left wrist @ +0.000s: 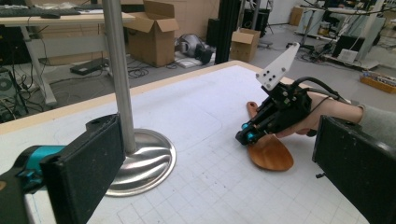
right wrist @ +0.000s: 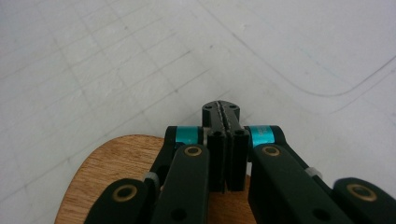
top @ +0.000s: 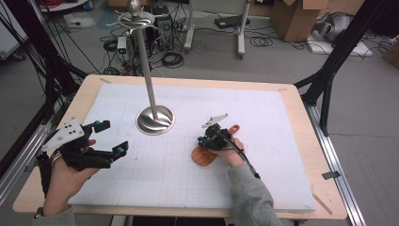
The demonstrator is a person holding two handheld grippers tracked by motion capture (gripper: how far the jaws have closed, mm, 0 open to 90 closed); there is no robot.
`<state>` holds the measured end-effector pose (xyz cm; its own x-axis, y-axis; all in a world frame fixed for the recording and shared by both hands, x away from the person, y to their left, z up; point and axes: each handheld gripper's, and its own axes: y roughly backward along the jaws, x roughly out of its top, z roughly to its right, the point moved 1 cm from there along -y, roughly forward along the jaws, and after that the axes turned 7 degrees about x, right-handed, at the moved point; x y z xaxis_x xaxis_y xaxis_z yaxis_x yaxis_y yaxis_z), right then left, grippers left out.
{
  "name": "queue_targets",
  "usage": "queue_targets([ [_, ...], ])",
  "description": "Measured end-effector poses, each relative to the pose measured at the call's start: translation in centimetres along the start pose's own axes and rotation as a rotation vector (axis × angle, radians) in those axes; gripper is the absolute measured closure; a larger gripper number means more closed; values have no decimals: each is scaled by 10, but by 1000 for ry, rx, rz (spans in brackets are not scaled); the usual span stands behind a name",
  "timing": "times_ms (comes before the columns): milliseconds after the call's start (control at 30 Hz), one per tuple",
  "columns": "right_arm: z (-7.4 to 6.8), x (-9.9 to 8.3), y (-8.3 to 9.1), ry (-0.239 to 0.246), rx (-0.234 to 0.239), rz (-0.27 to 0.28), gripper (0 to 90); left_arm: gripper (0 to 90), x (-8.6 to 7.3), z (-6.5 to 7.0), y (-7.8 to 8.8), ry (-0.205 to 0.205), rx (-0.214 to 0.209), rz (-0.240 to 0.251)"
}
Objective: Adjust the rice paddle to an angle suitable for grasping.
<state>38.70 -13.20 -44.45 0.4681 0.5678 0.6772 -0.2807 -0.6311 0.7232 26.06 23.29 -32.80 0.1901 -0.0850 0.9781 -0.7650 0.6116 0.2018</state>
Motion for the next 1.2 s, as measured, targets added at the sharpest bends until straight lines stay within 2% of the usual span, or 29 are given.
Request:
queue_targets([
  [67, -2, -3, 2, 15, 4, 1, 894, 29, 0, 0, 0, 1, -1, 1],
  [233, -3, -16, 9, -2, 48, 41, 894, 28, 0, 0, -1, 3, -3, 1],
  [267, -5, -18, 11, -9, 52, 40, 894, 29, 0, 0, -2, 4, -4, 1],
  [533, -15, -32, 22, 31, 67, 34, 894, 29, 0, 2, -8, 0, -13, -10],
  [767, -22, -46, 37, 55, 95, 5, 894, 29, 1, 4, -11, -8, -21, -7],
  [967, -27, -60, 49, 64, 79, 10, 894, 29, 2, 6, -12, -11, -29, -6],
  [1200, -25, -73, 62, 53, 93, 4, 894, 29, 3, 8, -13, -15, -36, -3],
])
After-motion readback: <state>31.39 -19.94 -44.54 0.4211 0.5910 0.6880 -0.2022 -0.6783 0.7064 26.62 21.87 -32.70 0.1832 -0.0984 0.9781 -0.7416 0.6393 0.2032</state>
